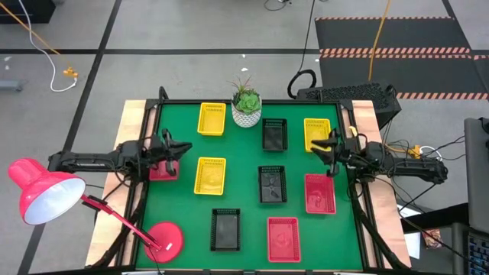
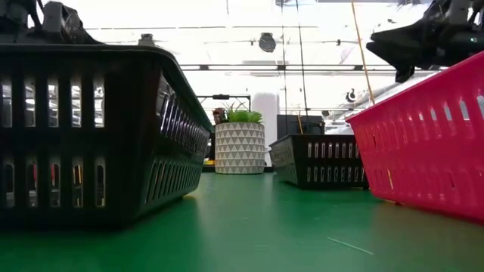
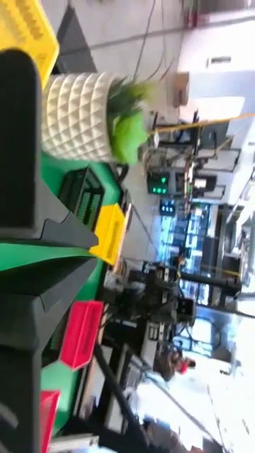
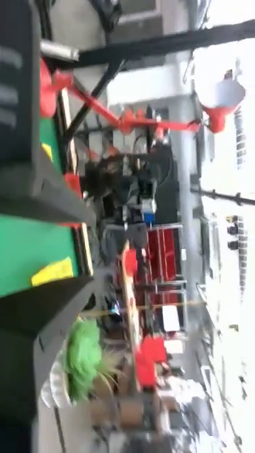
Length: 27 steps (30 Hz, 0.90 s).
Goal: Stack baskets by color
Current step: Stack the bottom yellow bin on the top yellow bin
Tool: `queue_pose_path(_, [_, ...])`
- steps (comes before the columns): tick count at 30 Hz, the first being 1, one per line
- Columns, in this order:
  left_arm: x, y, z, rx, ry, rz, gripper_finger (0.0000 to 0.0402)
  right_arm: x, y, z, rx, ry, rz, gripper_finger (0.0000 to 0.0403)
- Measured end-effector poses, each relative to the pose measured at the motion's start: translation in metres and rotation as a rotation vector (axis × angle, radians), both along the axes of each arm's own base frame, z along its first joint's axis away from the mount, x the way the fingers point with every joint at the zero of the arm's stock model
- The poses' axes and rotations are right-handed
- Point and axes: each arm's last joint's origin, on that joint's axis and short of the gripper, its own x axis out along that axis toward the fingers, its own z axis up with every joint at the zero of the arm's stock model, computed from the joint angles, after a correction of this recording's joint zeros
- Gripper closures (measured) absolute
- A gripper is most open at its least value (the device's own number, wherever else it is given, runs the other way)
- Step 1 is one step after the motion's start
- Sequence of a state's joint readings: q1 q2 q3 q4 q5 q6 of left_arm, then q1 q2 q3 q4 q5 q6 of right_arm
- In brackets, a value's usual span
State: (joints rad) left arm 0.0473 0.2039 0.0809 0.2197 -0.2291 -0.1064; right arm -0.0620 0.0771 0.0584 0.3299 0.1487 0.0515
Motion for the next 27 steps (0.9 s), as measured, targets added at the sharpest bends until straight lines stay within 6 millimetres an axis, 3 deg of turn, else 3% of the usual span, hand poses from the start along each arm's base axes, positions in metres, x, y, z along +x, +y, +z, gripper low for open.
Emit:
queue_pose_path(1, [-0.001,0.001,0.006,-0.002,0.038,0.032,0.0351,0.002,0.000,-0.002,-0.017,0.035,-0.018,0.0242])
queue_pose_path(5, [-0.003,0.006,0.029,-0.012,0.251,0.227,0.0307,0.008,-0.004,0.029,-0.026,0.096,-0.127,0.0184])
queue_pose_path(11, [0.012,0.008,0.055,-0.019,0.476,0.278,0.0241,0.045,-0.009,0.066,-0.035,0.484,-0.226,0.0161])
queue_pose_path(20, [0.042,0.006,0.047,-0.040,0.667,0.173,0.0155,0.115,-0.023,0.112,-0.032,0.929,-0.266,0.0160])
queue_pose_path(27, [0.049,0.001,0.045,-0.036,0.677,0.113,0.0103,0.152,-0.033,0.115,0.046,1.166,-0.167,0.0160])
